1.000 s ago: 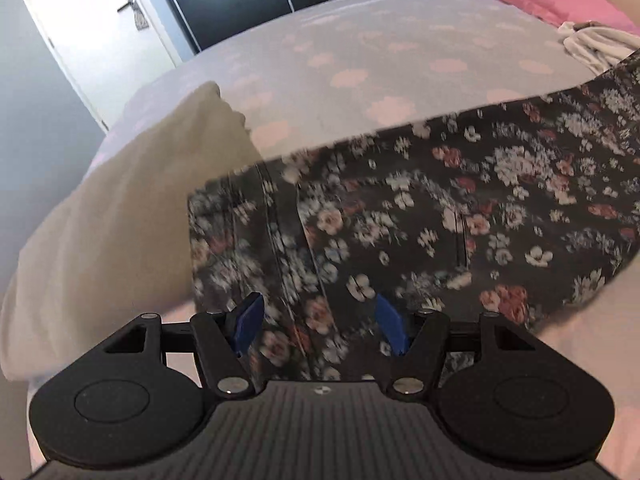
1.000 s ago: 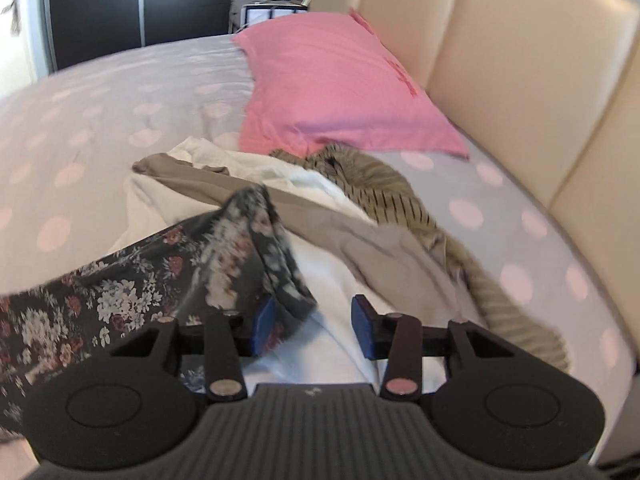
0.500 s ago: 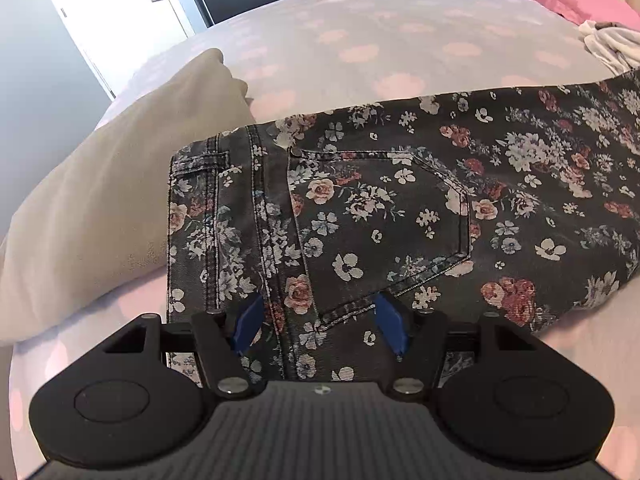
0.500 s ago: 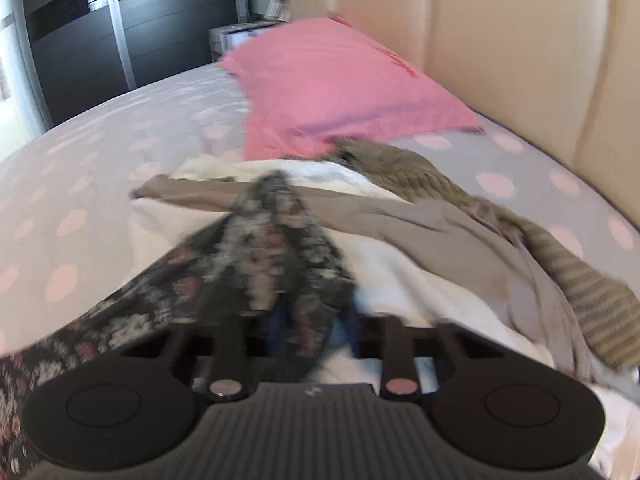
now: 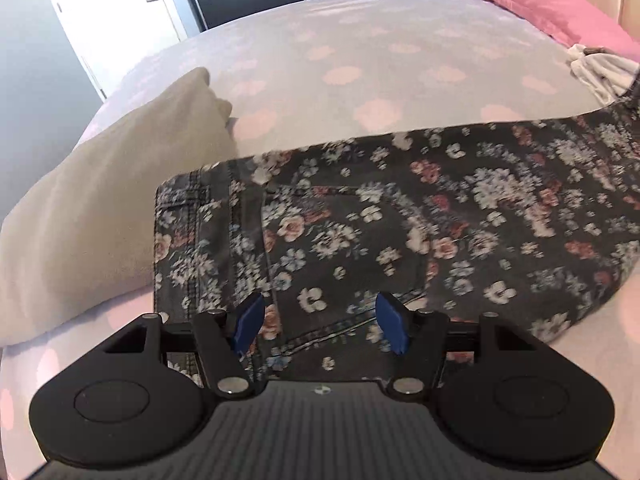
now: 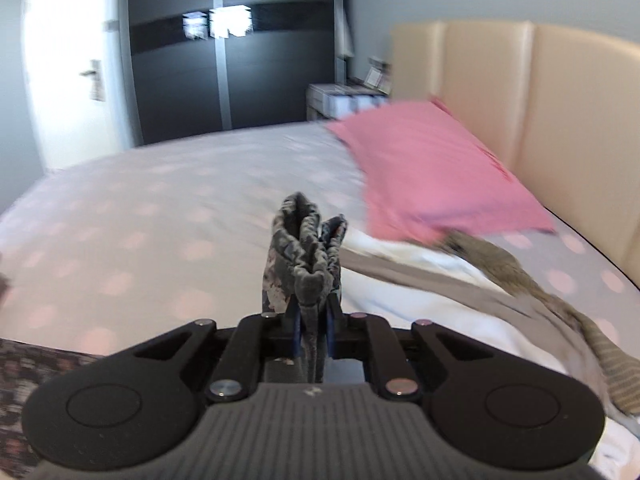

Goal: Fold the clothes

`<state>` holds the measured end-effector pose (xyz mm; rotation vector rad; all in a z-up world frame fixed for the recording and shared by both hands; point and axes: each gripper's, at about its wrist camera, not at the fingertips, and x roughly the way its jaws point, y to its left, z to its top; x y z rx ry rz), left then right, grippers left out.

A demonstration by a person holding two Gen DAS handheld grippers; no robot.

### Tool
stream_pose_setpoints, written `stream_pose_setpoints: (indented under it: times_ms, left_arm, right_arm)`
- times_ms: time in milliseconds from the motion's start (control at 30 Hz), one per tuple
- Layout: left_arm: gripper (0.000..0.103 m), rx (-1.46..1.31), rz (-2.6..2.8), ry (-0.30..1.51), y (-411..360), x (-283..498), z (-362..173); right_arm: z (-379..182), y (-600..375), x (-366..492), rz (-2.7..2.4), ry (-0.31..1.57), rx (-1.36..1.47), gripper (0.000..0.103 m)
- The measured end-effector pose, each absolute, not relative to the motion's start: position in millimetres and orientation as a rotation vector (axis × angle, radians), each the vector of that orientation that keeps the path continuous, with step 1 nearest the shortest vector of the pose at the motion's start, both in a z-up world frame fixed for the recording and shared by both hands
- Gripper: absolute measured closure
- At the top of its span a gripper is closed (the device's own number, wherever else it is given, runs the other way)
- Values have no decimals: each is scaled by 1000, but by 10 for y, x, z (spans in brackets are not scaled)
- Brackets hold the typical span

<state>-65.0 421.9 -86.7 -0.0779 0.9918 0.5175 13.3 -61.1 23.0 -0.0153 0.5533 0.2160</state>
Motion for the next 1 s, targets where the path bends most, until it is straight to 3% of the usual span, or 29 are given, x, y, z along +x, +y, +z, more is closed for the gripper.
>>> stream_pose_setpoints:
  times_ms: [333,667,1000]
  left_arm:
    - [43,-185,445,991,4203,-608,-610]
    - [44,-332,420,995,4344,-703,-523]
    - [44,-500,374,1029,4363,-547,-691]
  right_arm:
    - [665,853,-486,556,551,60,91]
    - [-127,2263,-1224,714,679,-116,91]
    - [-954,2816,-1734,795,692,-449,91]
